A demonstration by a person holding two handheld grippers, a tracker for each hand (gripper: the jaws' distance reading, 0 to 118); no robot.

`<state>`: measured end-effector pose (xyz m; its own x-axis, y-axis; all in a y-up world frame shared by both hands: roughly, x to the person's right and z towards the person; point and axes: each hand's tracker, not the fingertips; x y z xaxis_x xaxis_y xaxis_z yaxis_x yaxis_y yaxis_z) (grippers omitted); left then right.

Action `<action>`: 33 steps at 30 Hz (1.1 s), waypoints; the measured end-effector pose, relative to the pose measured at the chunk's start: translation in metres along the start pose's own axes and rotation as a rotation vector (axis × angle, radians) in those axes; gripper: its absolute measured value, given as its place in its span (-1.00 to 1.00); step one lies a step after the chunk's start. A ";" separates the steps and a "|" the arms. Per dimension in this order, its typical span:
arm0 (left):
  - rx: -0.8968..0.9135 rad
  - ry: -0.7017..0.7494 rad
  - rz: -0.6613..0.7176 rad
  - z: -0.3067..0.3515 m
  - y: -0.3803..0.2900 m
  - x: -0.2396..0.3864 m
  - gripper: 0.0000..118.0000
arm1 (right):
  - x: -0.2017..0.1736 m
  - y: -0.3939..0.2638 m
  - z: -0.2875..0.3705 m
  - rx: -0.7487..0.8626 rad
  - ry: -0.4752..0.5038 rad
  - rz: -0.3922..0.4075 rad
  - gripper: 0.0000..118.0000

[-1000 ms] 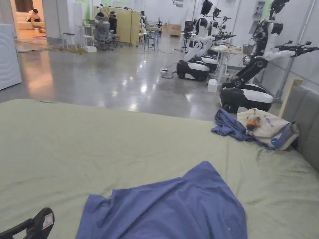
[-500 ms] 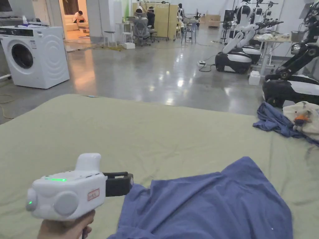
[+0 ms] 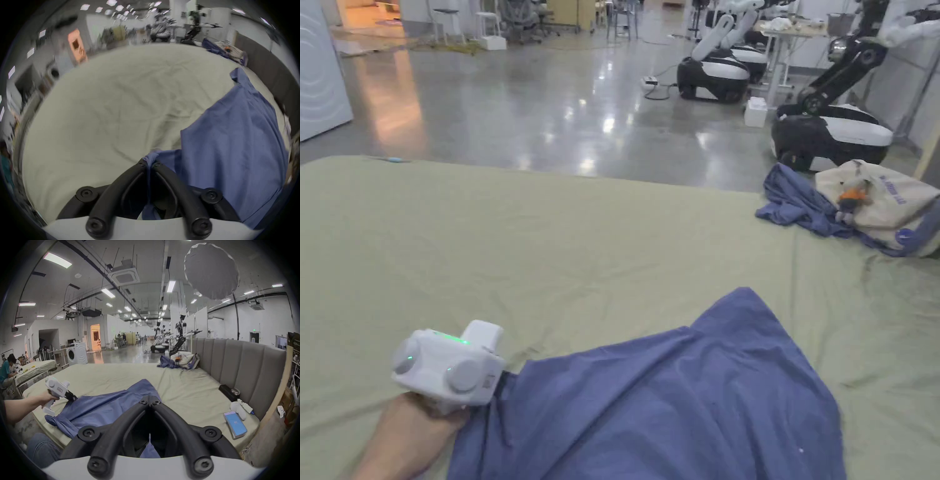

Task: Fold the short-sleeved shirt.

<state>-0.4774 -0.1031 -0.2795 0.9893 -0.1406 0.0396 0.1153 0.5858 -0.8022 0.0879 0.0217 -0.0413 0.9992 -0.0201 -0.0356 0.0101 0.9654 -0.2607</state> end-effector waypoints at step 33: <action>0.523 -0.211 0.227 0.208 0.044 -0.072 -0.97 | 0.086 0.167 -0.176 -0.034 0.313 -0.205 -0.94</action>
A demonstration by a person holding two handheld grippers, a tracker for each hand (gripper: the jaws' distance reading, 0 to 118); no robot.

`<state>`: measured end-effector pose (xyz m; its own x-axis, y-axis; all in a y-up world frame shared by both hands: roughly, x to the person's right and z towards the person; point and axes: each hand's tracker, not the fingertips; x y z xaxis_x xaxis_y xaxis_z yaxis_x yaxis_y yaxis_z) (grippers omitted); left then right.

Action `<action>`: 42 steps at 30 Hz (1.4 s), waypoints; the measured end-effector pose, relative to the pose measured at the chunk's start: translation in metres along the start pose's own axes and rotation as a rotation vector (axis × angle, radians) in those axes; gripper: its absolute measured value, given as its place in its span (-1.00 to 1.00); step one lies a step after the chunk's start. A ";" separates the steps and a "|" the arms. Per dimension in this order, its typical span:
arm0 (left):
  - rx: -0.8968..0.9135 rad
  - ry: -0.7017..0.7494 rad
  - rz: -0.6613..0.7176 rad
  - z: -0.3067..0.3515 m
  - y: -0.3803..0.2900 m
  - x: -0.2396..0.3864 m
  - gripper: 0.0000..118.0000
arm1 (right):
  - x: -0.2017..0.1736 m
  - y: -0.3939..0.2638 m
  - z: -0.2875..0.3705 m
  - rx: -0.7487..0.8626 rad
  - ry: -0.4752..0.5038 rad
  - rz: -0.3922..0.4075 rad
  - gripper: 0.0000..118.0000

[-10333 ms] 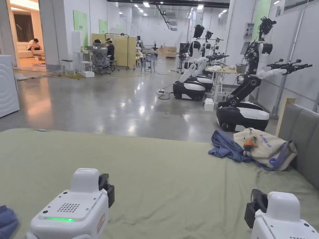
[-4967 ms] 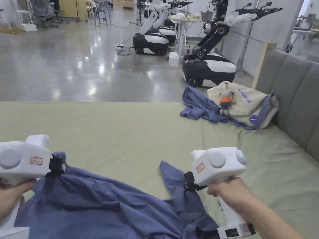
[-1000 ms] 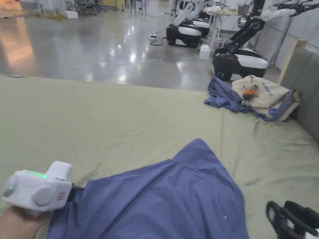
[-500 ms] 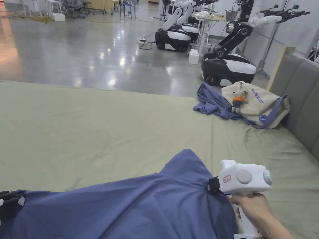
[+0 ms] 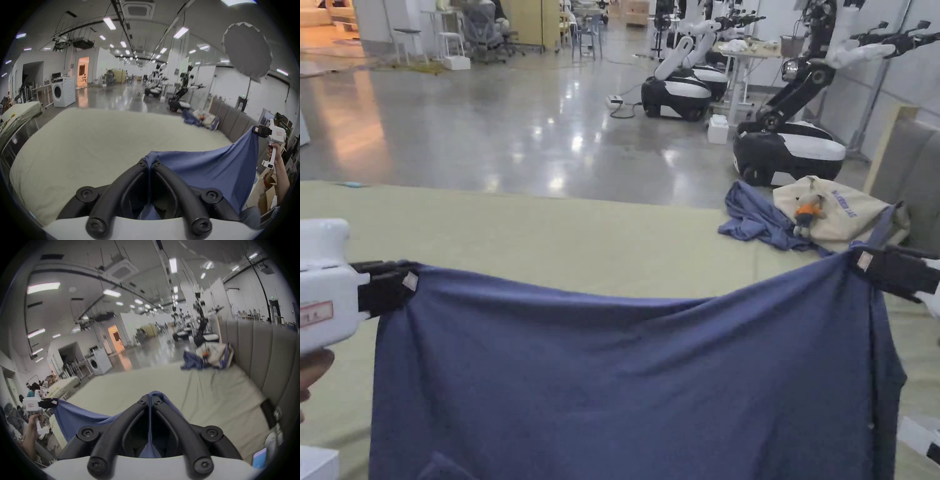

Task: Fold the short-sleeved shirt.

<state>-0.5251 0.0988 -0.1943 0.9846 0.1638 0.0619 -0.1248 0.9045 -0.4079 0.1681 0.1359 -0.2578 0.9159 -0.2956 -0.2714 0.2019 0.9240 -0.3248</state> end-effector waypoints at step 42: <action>0.115 0.005 -0.024 -0.083 0.081 0.007 -0.97 | 0.028 0.060 -0.031 0.066 -0.037 0.092 -0.94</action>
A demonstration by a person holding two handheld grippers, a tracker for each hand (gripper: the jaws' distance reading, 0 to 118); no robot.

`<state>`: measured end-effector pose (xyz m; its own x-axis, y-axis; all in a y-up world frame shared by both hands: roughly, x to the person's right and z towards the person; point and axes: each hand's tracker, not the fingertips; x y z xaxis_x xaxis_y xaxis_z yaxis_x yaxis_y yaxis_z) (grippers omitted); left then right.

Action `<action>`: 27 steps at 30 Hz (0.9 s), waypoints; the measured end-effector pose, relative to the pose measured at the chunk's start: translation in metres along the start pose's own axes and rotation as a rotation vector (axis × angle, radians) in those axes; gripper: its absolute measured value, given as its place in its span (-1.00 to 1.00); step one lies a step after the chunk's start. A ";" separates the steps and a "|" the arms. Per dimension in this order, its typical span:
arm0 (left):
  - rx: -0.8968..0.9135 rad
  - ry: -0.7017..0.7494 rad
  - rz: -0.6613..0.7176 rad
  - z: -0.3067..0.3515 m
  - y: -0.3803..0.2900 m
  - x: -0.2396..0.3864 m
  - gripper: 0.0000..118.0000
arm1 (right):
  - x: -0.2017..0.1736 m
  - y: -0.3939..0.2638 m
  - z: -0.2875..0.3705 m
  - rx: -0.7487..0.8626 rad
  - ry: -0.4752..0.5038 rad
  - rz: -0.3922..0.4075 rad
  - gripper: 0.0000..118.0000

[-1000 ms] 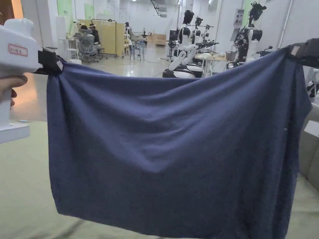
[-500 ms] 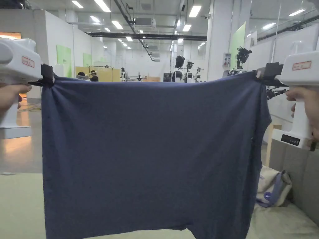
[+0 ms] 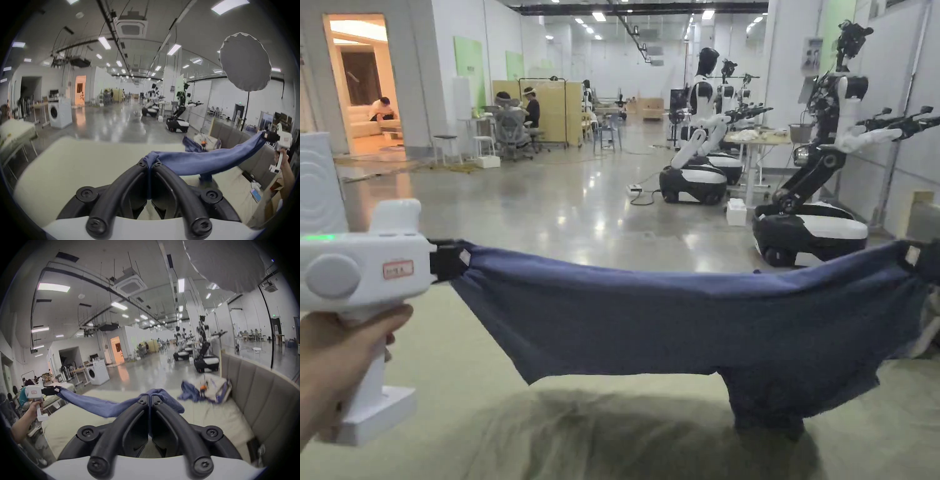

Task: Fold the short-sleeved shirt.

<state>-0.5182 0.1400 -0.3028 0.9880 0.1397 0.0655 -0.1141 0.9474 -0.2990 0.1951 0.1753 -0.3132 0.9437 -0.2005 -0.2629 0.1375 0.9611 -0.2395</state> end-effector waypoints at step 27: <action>-0.259 -0.019 0.183 0.193 -0.353 -0.035 1.00 | -0.045 -0.327 0.224 -0.280 -0.269 0.050 1.00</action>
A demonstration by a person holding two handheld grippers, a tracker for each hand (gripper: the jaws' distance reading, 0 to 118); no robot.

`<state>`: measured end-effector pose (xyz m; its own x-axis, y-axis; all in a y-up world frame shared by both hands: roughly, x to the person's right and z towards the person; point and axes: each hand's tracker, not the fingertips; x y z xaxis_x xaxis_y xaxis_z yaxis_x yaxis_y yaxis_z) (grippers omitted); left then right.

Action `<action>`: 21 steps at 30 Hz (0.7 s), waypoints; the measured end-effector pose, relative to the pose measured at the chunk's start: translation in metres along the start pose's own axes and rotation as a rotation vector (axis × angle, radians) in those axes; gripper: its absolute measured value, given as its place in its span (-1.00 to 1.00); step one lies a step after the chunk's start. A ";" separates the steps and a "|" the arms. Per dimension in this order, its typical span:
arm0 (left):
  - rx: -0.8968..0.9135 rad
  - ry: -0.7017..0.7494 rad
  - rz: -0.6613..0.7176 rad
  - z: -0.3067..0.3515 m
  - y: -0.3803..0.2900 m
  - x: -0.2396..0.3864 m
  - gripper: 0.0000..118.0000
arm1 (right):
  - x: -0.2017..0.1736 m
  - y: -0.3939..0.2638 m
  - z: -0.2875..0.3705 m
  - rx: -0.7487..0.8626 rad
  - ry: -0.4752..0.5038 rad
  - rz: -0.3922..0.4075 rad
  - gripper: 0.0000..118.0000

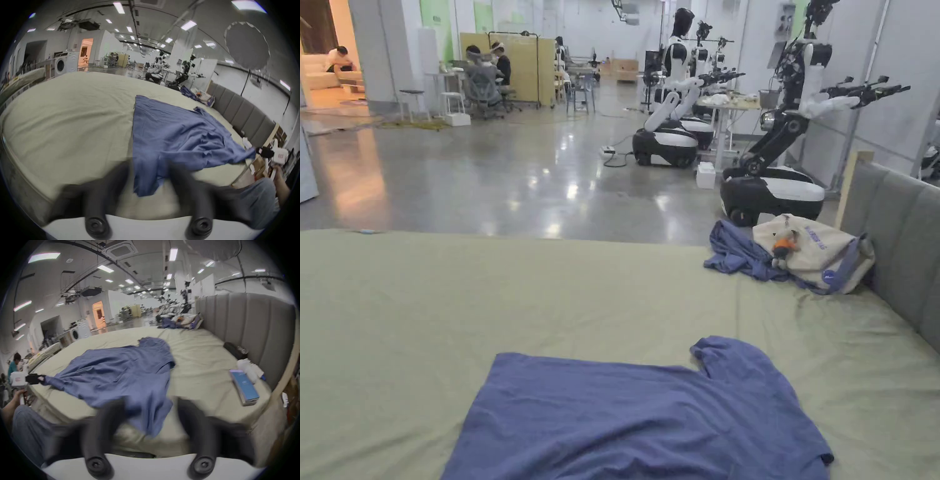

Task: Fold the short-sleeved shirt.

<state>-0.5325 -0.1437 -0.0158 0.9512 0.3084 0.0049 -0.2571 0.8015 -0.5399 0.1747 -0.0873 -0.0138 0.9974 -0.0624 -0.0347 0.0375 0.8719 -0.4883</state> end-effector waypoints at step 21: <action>0.077 0.171 -0.071 0.114 -0.006 0.068 1.00 | -0.083 -0.012 0.139 0.354 -0.089 -0.011 -0.97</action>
<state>-0.4852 -0.0692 0.0835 0.9809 0.1635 -0.1057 -0.1943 0.8571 -0.4771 0.0995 -0.0249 0.1165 0.9976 -0.0435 0.0529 0.0513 0.9865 -0.1556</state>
